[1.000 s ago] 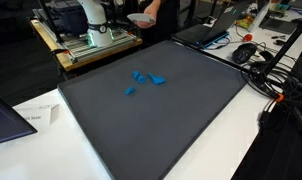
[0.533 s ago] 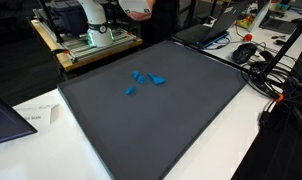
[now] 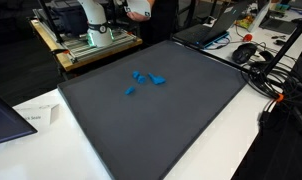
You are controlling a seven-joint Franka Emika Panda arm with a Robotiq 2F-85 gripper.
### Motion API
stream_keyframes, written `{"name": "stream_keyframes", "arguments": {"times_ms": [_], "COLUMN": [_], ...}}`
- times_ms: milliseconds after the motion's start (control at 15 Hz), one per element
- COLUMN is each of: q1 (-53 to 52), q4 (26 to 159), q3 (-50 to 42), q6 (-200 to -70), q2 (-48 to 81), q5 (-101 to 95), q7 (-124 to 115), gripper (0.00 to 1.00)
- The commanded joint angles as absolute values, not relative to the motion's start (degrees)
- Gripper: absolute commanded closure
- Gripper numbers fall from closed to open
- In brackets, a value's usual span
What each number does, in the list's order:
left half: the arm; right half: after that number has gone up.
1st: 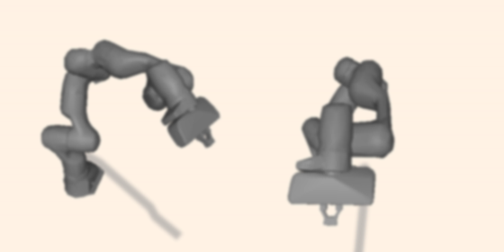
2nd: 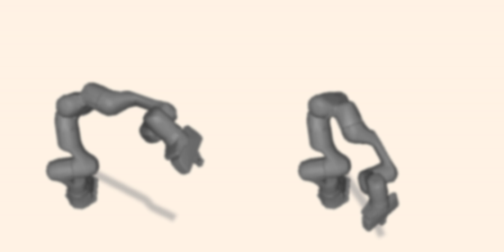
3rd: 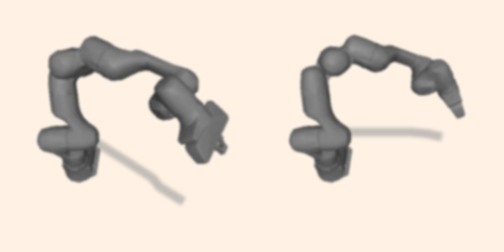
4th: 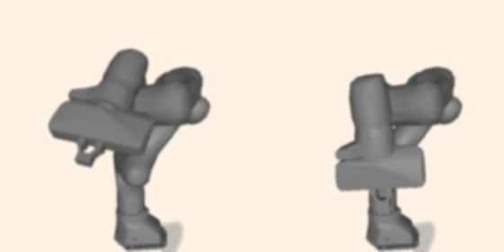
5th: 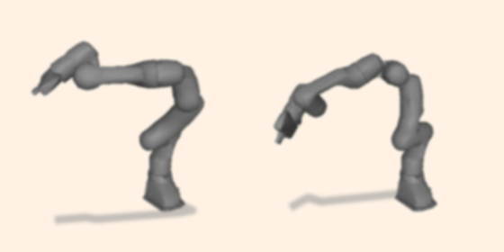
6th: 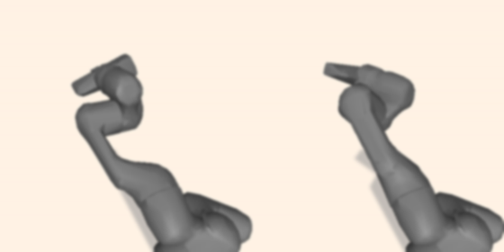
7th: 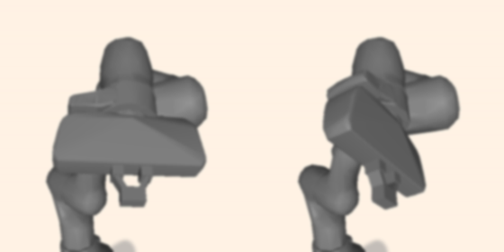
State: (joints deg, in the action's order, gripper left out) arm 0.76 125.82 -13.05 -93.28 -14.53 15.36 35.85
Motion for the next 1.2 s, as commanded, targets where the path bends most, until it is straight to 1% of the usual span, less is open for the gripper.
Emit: {"name": "stream_keyframes", "arguments": {"times_ms": [0,67,133,733,1133], "q1": [1.74,1.74,1.77,2.13,0.24], "q4": [125.31,125.28,125.28,126.01,128.96], "q3": [-12.68,-12.66,-12.65,-12.82,-7.83], "q6": [-91.54,-91.42,-91.40,-91.79,-103.68], "q2": [-14.39,-14.35,-14.40,-15.02,-14.90], "q5": [17.58,17.67,17.70,18.90,21.24], "q7": [37.76,37.85,37.91,38.43,30.73], "gripper": [0.91,0.99,1.00,0.99,0.99]}}
